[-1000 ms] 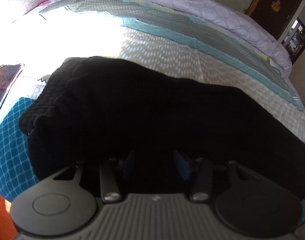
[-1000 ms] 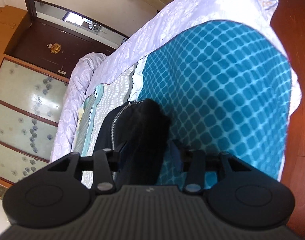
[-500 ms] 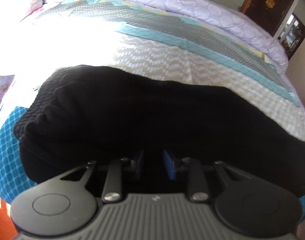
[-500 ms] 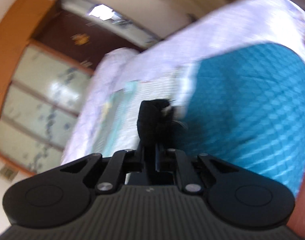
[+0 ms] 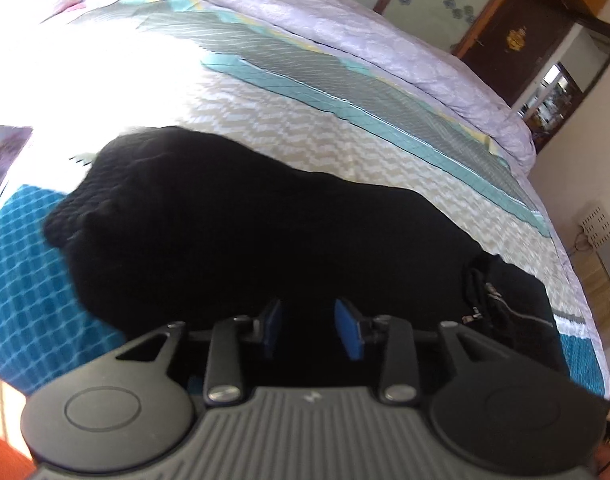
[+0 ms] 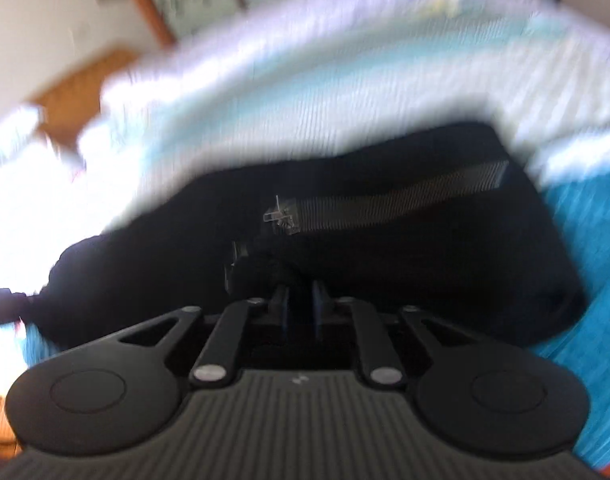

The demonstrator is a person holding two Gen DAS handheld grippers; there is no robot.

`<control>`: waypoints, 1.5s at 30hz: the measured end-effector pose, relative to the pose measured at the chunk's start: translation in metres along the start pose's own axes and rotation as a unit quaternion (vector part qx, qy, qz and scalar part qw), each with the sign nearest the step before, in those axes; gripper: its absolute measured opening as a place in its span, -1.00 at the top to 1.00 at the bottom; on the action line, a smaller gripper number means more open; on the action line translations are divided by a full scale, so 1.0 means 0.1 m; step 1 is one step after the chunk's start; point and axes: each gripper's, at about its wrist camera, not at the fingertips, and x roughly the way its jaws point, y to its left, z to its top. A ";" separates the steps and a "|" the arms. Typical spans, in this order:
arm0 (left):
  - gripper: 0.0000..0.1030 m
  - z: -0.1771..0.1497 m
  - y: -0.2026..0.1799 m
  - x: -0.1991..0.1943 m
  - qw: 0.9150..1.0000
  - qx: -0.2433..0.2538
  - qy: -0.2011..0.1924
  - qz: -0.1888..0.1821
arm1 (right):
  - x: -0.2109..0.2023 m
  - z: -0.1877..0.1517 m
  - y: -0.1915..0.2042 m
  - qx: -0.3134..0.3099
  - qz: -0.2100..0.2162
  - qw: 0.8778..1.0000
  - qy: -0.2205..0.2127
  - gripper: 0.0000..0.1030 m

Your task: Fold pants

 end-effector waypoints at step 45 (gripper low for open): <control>0.51 0.39 0.21 -0.08 0.987 -0.017 -0.147 -0.063 | 1.18 0.31 1.54 0.121 0.163 0.974 0.097 0.77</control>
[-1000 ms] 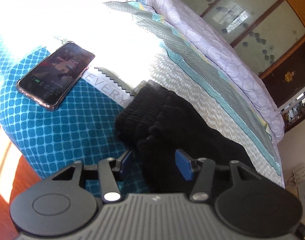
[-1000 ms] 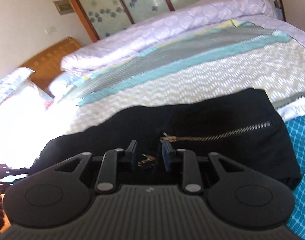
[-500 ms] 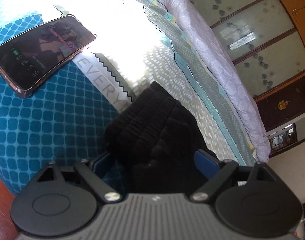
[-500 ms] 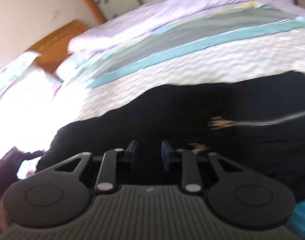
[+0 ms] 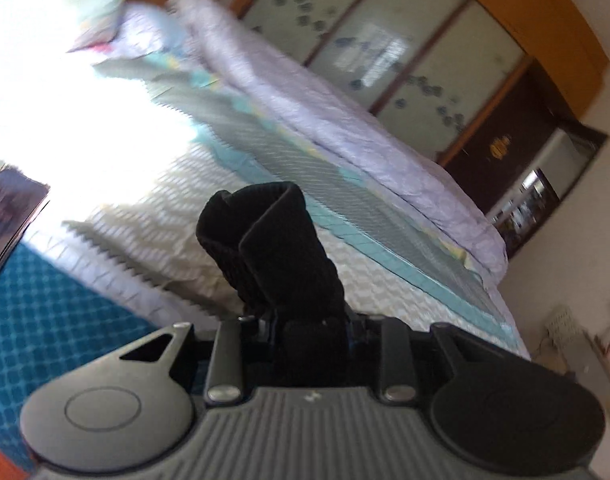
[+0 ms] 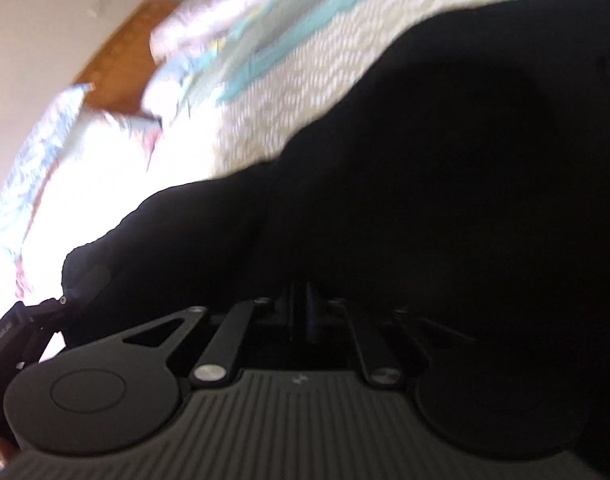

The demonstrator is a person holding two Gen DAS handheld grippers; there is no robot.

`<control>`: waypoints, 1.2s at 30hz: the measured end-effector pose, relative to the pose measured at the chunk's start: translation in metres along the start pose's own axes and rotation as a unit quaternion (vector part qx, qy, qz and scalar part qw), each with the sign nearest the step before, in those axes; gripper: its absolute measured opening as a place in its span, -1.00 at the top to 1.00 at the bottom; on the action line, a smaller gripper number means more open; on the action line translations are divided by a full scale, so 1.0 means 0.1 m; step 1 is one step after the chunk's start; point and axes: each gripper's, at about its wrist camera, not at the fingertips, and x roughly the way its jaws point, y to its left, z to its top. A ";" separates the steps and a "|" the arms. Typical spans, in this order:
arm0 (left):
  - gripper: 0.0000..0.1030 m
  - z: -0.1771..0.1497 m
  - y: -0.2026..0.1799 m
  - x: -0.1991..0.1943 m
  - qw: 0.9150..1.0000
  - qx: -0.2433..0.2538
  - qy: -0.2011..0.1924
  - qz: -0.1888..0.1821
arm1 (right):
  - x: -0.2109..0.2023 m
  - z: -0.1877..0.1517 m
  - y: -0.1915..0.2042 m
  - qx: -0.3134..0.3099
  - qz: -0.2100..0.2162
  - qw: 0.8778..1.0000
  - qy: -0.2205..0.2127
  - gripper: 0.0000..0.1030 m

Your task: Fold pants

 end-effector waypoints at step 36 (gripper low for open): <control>0.19 -0.52 -0.99 0.81 0.966 0.202 0.158 0.021 | -1.66 0.06 -0.81 0.017 -0.062 0.981 -0.182 0.27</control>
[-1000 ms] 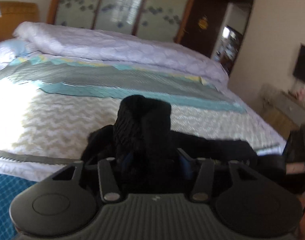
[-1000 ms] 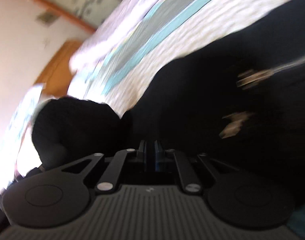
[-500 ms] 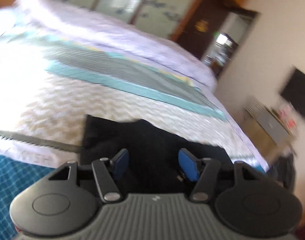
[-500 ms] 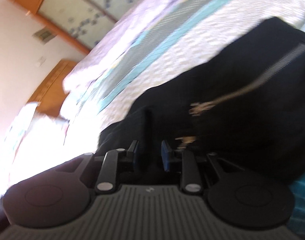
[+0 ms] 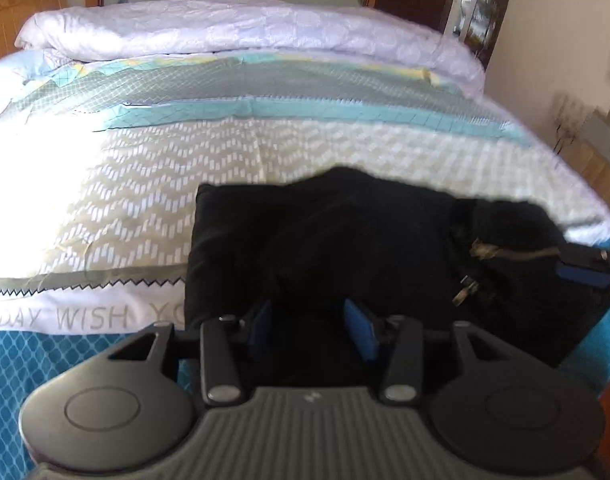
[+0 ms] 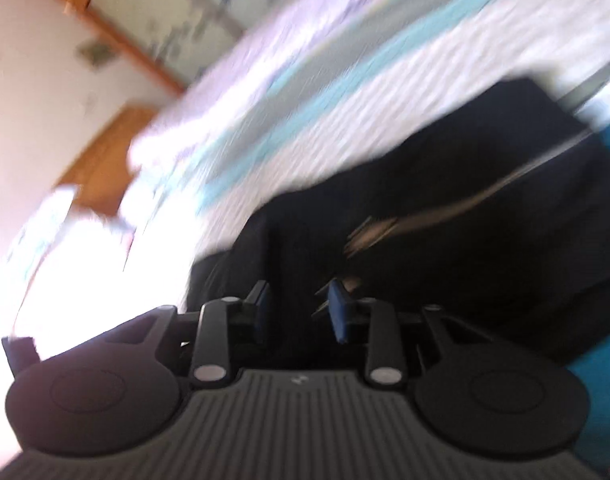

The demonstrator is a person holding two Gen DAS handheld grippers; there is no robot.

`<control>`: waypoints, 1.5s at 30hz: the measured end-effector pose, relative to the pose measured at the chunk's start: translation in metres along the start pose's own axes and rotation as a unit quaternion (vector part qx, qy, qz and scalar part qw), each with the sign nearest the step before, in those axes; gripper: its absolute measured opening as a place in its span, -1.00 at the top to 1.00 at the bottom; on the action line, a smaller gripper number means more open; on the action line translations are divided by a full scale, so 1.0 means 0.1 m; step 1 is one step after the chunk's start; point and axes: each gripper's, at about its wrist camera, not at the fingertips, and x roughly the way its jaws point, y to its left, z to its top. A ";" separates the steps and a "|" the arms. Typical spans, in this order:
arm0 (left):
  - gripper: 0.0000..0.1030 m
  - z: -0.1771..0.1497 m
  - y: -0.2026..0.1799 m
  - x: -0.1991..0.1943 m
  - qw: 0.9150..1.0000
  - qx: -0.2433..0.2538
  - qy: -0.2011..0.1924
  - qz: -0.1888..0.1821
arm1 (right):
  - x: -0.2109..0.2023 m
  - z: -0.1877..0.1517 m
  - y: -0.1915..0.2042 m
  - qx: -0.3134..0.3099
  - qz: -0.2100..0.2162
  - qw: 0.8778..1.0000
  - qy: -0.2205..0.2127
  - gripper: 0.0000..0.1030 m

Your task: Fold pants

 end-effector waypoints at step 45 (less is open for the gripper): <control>0.73 1.22 -0.25 -0.21 0.986 -0.066 0.038 -0.147 | -0.31 -0.49 1.22 -0.234 0.054 0.970 -0.046 0.89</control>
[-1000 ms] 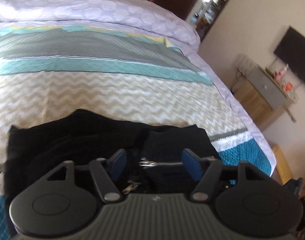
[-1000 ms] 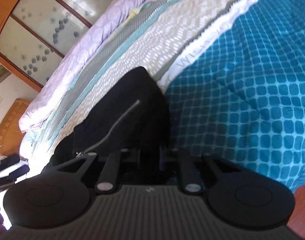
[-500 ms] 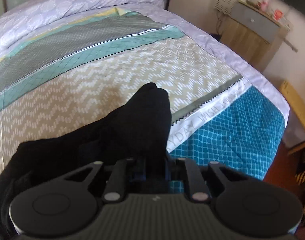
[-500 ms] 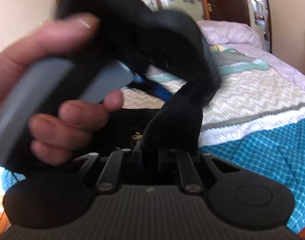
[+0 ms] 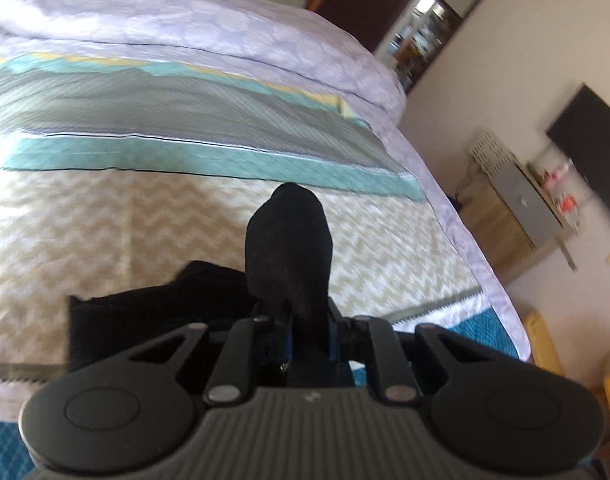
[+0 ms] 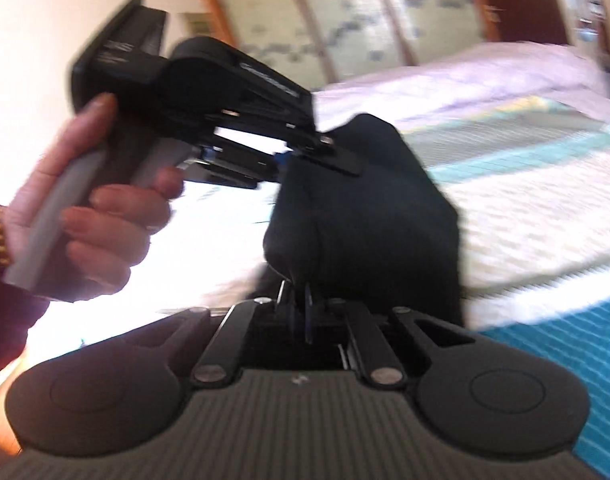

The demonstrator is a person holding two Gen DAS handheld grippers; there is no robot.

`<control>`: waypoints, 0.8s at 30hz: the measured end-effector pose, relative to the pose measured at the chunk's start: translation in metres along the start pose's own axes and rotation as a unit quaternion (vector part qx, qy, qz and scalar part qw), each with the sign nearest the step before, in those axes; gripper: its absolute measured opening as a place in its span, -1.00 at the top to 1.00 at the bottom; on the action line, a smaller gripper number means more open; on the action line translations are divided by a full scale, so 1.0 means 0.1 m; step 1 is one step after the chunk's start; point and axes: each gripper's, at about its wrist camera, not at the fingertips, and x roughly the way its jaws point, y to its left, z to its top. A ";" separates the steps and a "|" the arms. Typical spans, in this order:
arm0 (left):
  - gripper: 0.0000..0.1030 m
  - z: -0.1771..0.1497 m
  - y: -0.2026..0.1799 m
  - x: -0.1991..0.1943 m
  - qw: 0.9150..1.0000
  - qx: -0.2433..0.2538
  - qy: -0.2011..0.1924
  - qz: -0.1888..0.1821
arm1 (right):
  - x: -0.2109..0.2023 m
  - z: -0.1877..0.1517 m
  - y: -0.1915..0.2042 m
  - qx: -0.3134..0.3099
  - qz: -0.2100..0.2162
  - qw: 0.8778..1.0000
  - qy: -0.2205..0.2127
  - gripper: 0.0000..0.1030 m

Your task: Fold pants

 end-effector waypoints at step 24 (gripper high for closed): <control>0.21 -1.03 1.00 -0.20 0.990 -0.075 -0.022 0.116 | 0.16 0.28 -0.65 0.110 -0.047 0.991 0.058 0.38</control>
